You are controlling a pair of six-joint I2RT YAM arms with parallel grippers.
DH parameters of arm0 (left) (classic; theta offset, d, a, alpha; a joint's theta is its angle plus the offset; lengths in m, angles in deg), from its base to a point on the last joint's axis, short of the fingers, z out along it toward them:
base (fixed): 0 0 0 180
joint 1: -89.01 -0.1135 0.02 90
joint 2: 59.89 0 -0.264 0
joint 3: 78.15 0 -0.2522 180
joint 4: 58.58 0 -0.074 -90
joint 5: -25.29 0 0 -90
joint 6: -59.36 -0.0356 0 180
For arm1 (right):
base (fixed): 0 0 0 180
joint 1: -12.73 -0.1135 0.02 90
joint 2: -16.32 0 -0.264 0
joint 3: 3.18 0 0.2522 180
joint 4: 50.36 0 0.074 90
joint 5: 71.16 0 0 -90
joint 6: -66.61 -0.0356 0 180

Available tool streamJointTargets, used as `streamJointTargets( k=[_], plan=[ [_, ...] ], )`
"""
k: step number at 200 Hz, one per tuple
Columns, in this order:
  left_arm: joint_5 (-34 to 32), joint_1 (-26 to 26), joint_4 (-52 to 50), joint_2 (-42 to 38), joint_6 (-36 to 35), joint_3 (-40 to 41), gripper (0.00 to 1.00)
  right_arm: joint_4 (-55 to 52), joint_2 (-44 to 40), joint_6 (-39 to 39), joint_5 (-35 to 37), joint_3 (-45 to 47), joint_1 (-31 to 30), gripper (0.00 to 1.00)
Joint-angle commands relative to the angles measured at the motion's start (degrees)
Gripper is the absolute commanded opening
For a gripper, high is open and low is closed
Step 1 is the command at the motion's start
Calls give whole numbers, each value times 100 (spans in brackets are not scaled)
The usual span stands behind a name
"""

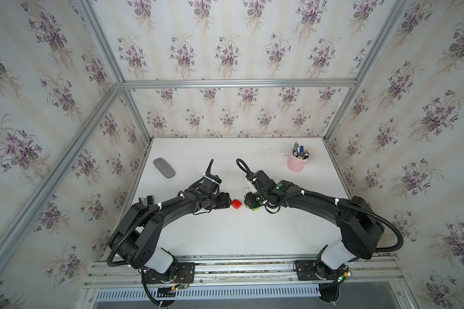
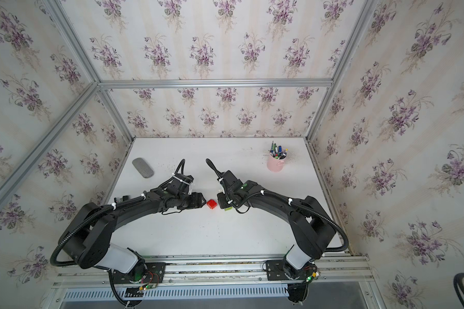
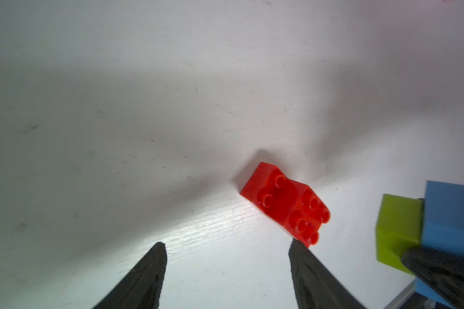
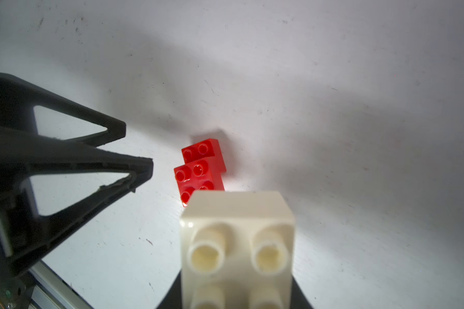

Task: Assemble the letter y with lego
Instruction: Adjust the lego brick at the center of the board.

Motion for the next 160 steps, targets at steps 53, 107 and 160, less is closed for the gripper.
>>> streamJointTargets(
  k=[53,107,160],
  plan=[
    [468,-51,544,174,184,113,72,76,39,3,-18,-63,-1,20],
    [372,-60,514,145,206,317,67,76,53,3,11,-57,-1,20],
    [378,-64,513,187,210,269,68,114,70,-14,-27,-46,-3,20]
  ],
)
